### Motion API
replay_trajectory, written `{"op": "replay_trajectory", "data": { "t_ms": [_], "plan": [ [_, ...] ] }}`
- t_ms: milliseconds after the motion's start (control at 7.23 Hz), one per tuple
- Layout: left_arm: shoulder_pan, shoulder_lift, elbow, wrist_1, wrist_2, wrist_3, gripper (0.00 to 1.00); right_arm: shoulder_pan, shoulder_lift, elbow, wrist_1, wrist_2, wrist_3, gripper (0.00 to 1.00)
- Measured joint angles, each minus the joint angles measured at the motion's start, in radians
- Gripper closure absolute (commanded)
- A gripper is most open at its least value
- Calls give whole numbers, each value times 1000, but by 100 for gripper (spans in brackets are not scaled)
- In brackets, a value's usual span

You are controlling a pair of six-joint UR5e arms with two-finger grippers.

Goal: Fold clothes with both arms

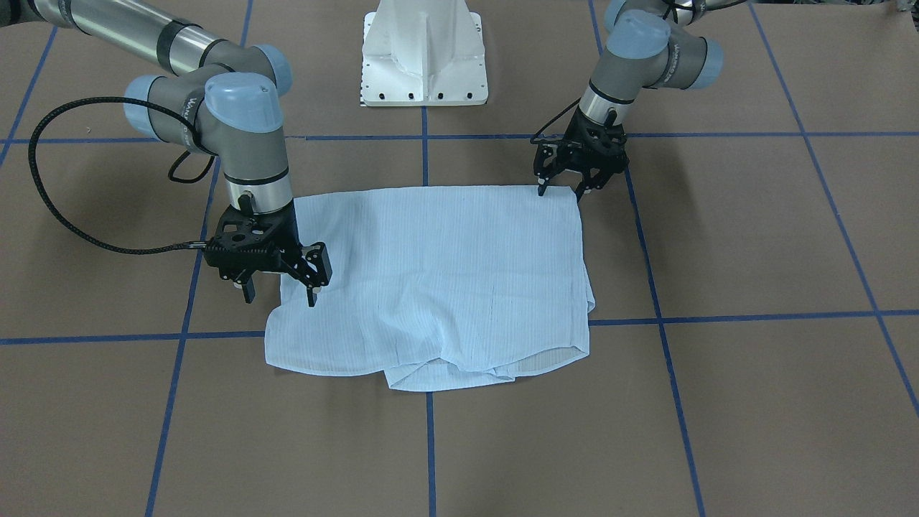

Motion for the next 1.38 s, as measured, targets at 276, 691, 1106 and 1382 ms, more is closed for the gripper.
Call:
{"op": "replay_trajectory", "data": {
  "t_ms": [276, 691, 1106, 1382],
  "plan": [
    [-4, 6, -10, -1, 5, -2, 100, -3, -1, -2, 0, 0, 1, 0],
    [-35, 57, -16, -4, 9, 52, 100, -4, -1, -6, 0, -1, 1, 0],
    [-243, 97, 52, -10, 7, 344, 100, -11, -1, -9, 0, -4, 5, 0],
    [-422, -51, 256, -27, 6, 510, 100, -16, 0, -9, 0, -4, 5, 0]
  ]
}}
